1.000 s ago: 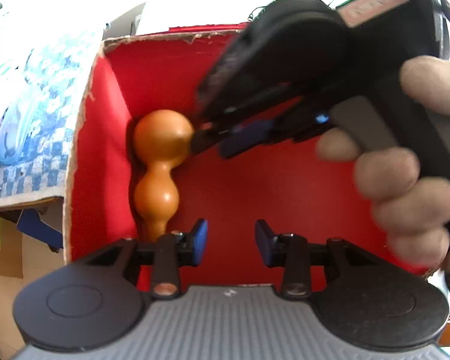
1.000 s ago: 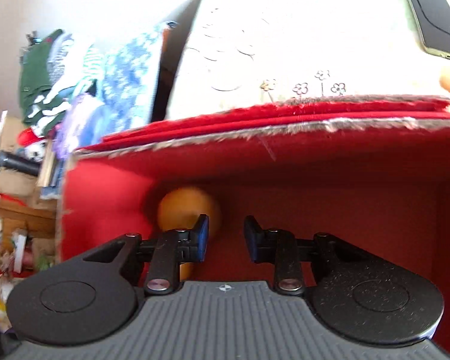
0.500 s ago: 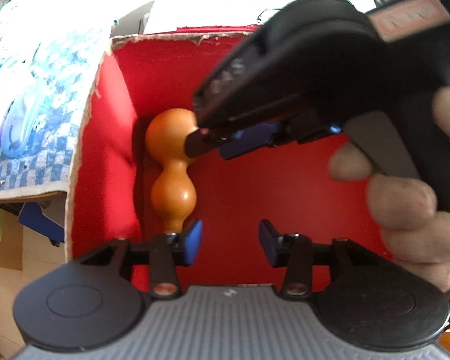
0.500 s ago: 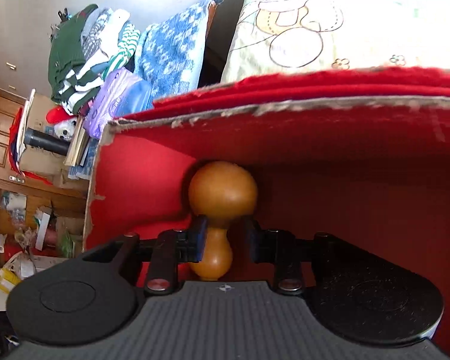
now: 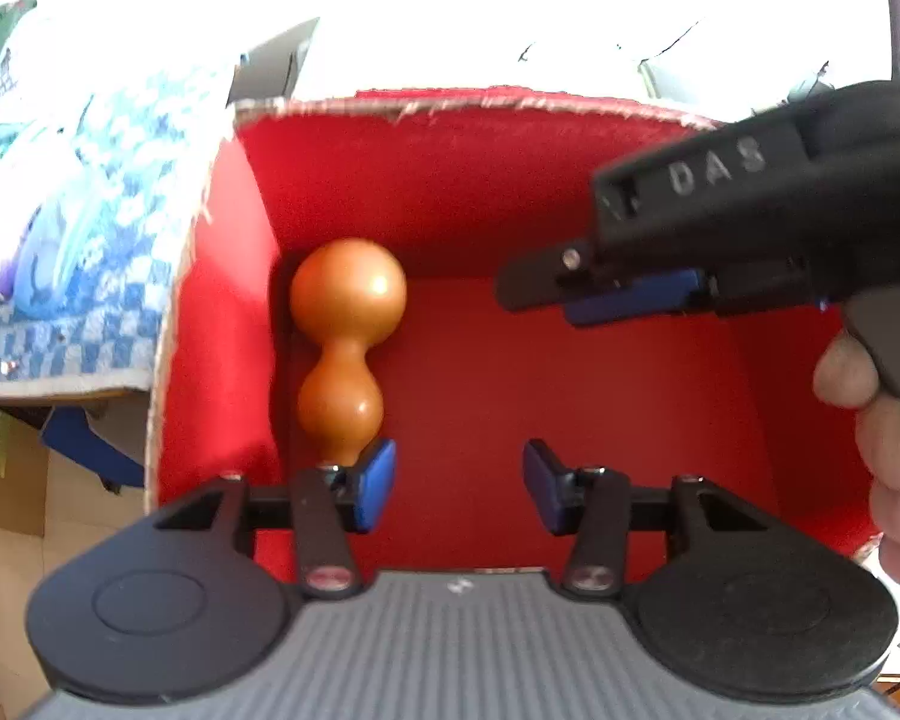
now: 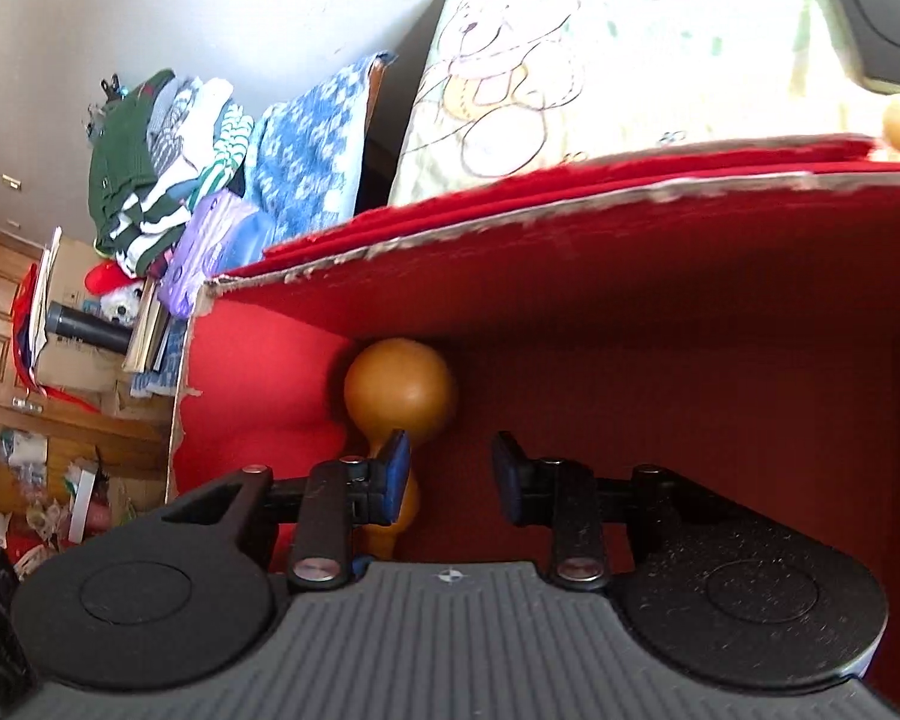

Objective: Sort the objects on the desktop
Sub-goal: 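Lower the gourd stamp into the red box and open the right gripper, then lift the right gripper out of the box toward the pine cone, then grasp the brown pine cone with the right gripper and lift it, then lower the pine cone into the red box and open the right gripper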

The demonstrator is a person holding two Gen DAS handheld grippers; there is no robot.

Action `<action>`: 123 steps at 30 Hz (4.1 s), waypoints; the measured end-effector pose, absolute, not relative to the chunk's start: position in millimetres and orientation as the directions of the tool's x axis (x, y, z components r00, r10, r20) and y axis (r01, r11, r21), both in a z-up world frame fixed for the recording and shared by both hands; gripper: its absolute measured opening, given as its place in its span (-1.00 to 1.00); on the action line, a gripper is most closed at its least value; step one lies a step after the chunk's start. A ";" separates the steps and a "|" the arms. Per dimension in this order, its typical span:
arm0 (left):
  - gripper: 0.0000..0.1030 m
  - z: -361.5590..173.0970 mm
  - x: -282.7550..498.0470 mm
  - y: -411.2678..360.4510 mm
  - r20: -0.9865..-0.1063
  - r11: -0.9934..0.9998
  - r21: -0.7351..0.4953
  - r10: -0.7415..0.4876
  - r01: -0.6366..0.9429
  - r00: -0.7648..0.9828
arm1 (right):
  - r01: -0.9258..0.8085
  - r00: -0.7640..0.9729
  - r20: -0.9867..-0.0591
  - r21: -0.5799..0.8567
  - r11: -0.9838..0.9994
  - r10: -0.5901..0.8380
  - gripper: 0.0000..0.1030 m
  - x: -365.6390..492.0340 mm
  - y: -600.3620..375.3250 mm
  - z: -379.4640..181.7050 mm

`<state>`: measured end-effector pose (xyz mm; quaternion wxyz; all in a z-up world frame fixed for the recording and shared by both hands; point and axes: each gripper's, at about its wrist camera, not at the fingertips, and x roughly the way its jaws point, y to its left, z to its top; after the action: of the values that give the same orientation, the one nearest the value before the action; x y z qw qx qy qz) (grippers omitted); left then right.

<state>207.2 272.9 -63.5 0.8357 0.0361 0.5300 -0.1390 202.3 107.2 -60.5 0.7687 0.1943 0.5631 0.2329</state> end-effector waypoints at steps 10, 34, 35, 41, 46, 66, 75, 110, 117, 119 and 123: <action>-0.02 -25.3 135.0 239.2 -0.833 0.978 -0.037 -0.143 0.205 0.535 | -0.160 0.335 -0.689 0.631 0.759 0.643 -0.26 172.8 73.6 -39.1; 0.40 -33.5 -28.4 140.0 -0.716 0.933 -0.024 -0.266 0.359 0.645 | -0.086 0.447 -0.567 0.742 0.665 0.692 -0.22 37.4 -105.5 -50.7; 0.39 -40.1 -28.9 135.0 -0.726 0.930 -0.016 -0.263 0.366 0.636 | -0.073 0.438 -0.576 0.742 0.666 0.690 -0.17 34.9 -108.7 -56.8; 0.39 -62.2 -25.3 116.7 -0.750 0.927 0.014 -0.238 0.375 0.617 | -0.008 0.412 -0.605 0.746 0.666 0.682 -0.15 21.4 -125.9 -80.6; 0.39 -75.4 -16.3 106.3 -0.772 0.907 0.037 -0.241 0.420 0.588 | 0.016 0.387 -0.612 0.752 0.659 0.690 -0.12 21.7 -124.7 -91.3; -0.05 -60.9 -18.6 83.7 -0.770 0.829 0.074 -0.305 0.554 0.560 | 0.121 0.286 -0.635 0.767 0.630 0.718 -0.13 44.3 -100.1 -125.1; -0.05 21.0 -24.7 63.6 -0.640 0.780 0.096 -0.427 0.618 0.639 | 0.101 0.408 -0.602 0.777 0.621 0.687 -0.13 11.4 -157.7 -71.3; 0.42 -36.5 204.9 217.5 -0.899 0.778 -0.198 -0.387 0.596 0.207 | -0.150 0.314 -0.910 0.235 0.960 0.271 -0.14 194.0 78.9 -56.0; 0.26 -33.7 209.5 230.1 -0.902 0.797 -0.202 -0.378 0.570 0.209 | -0.125 0.294 -0.931 0.186 0.975 0.216 -0.11 208.4 86.3 -72.5; 0.10 -34.8 212.5 228.4 -0.909 0.801 -0.196 -0.365 0.565 0.202 | -0.119 0.313 -0.923 0.194 0.974 0.222 -0.11 209.2 83.8 -67.1; -0.06 -42.7 222.9 223.1 -0.926 0.830 -0.179 -0.324 0.527 0.195 | -0.103 0.433 -0.861 0.246 0.964 0.266 -0.04 201.3 69.3 -35.9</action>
<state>222.9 223.1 -42.7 0.7680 0.0891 0.5705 -0.2772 201.3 69.3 -35.9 0.8429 0.0783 0.5209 0.1097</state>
